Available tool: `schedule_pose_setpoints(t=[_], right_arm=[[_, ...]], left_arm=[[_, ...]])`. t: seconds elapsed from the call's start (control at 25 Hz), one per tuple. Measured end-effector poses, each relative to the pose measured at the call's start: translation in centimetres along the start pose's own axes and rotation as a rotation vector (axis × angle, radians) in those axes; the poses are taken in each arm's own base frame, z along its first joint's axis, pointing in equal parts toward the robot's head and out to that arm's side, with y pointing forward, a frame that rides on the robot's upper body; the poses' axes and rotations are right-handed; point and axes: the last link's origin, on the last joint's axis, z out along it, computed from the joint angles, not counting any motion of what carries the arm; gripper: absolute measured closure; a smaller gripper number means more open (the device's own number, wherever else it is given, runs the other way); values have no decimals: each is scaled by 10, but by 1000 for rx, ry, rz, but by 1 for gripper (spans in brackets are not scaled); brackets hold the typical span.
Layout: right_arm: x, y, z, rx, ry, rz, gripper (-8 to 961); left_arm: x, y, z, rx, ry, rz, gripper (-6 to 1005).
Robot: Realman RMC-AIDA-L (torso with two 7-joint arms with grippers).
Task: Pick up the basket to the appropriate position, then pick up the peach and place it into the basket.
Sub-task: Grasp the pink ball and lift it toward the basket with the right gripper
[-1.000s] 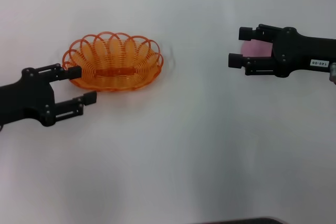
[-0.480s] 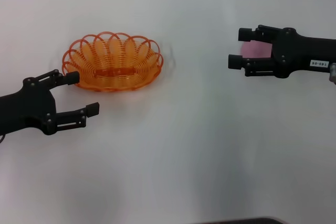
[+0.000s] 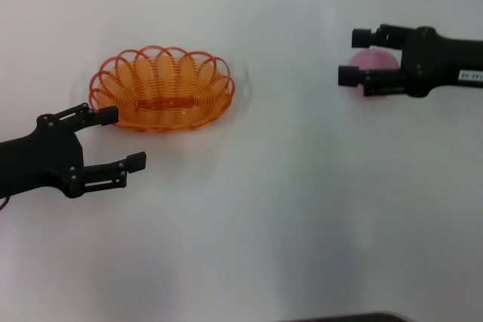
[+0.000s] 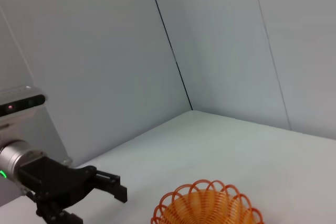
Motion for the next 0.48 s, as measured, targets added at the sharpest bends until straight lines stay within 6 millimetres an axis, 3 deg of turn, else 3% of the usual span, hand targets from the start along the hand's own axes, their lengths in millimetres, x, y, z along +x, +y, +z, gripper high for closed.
schedule_pose_setpoints(t=[0.28,0.48], right_arm=[[-39,-7,-15,26,30,-49,58],[-51,-10,-24,60,31,-67,59]], left_arm=[[-1,0,0,4,-2,-1,112],[-1,0,-1,4,0,-3,112]])
